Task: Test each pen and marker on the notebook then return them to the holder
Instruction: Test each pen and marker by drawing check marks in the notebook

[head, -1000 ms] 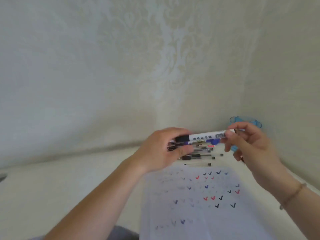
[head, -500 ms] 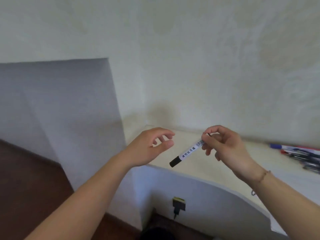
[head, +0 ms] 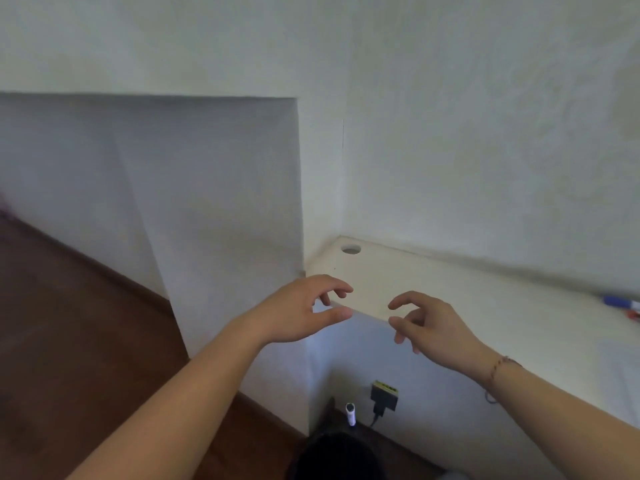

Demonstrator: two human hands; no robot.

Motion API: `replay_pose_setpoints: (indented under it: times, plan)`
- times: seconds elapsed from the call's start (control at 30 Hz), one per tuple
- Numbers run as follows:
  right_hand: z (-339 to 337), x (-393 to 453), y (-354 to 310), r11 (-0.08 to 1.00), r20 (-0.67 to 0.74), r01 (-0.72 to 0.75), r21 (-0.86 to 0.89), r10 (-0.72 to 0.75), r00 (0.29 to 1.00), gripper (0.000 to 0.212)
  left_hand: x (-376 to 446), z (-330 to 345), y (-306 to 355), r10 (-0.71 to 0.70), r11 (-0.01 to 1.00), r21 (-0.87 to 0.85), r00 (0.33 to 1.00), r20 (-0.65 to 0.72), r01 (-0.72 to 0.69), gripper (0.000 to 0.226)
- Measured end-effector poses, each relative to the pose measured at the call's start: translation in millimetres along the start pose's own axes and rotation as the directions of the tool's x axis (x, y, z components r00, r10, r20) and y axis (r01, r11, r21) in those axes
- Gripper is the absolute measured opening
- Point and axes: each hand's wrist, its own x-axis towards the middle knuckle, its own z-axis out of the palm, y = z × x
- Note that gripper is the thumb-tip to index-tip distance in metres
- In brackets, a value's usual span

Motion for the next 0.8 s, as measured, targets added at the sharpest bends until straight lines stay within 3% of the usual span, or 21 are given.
replay_pose_setpoints:
  times: [0.23, 0.5, 0.67, 0.8]
  plan:
    - [-10, -2, 9, 0.998, -0.075, -0.017, 0.062, 0.022, 0.997, 0.01, 10, 16, 13, 0.011, 1.0, 0.003, 0.999, 0.037, -0.011, 0.046]
    - [-89, -30, 29, 0.979, -0.295, 0.007, 0.205, 0.055, 0.954, 0.009, 68, 47, 71, 0.185, 0.981, -0.054, 0.983, 0.0, -0.185, 0.035]
    - [-182, -97, 84, 0.97, -0.524, -0.034, 0.242, 0.16, 0.837, 0.008, 134, 104, 161, 0.358, 0.921, -0.153, 0.933, -0.033, -0.358, 0.027]
    - [-239, -163, 153, 0.952, -0.7, -0.257, 0.163, 0.295, 0.65, 0.01, 181, 169, 250, 0.488, 0.847, -0.209, 0.871, -0.058, -0.489, 0.018]
